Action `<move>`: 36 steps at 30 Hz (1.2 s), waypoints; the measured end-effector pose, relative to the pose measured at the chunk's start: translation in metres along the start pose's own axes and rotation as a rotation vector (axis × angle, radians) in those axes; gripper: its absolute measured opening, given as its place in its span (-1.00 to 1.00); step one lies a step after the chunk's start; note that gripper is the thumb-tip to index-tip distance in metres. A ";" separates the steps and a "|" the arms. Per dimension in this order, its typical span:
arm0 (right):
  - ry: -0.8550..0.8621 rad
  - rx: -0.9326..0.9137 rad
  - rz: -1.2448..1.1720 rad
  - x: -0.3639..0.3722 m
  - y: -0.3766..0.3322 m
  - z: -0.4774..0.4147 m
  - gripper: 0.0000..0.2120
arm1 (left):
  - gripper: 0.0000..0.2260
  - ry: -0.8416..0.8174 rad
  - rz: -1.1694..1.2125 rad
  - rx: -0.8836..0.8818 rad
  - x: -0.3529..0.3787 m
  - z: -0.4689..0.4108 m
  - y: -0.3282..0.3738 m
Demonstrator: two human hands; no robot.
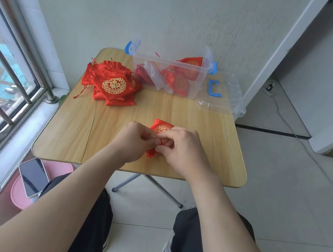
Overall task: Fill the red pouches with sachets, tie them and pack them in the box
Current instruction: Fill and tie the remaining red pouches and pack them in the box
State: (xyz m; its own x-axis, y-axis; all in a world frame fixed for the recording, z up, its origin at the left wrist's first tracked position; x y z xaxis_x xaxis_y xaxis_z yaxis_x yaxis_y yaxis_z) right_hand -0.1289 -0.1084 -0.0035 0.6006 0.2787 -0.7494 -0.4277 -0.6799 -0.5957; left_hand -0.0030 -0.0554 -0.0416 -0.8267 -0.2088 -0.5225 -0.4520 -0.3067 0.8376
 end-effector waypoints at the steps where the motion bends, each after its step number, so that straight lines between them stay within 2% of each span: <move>1: -0.002 -0.001 0.008 0.000 0.000 0.000 -0.73 | -0.87 0.004 0.014 -0.014 0.000 0.000 -0.001; 11: 0.049 0.029 0.025 0.000 0.001 -0.002 -0.84 | -0.86 -0.015 0.092 -0.080 0.001 0.000 -0.006; 16: 0.082 0.044 0.033 -0.001 0.001 -0.002 -0.80 | -0.85 -0.002 0.131 -0.102 0.002 -0.003 -0.009; 24: 0.151 0.028 0.078 -0.004 0.002 -0.003 -0.89 | -0.83 0.009 0.079 -0.002 -0.004 -0.003 0.002; 27: 0.114 0.035 0.081 0.001 0.005 -0.004 -0.88 | -0.94 0.056 0.102 -0.015 -0.008 -0.003 0.001; 30: 0.085 0.061 0.083 0.006 0.007 -0.004 -0.85 | -0.84 0.108 0.129 -0.046 -0.013 -0.004 -0.003; 36: 0.094 0.215 -0.037 0.006 0.019 -0.002 -0.85 | -0.83 0.241 -0.029 0.134 -0.023 0.002 0.018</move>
State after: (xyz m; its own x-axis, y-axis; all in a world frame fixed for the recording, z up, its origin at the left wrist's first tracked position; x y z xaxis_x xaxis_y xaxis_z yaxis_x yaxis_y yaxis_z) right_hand -0.1320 -0.1205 -0.0187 0.6746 0.2289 -0.7018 -0.5322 -0.5079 -0.6773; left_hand 0.0070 -0.0545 -0.0144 -0.7166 -0.4215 -0.5557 -0.5278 -0.1932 0.8271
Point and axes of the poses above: each hand's wrist, its own z-axis away from the middle knuckle, its own x-axis out of the palm, y = z × x, the point moved 10 cm from there along -z, towards the middle knuckle
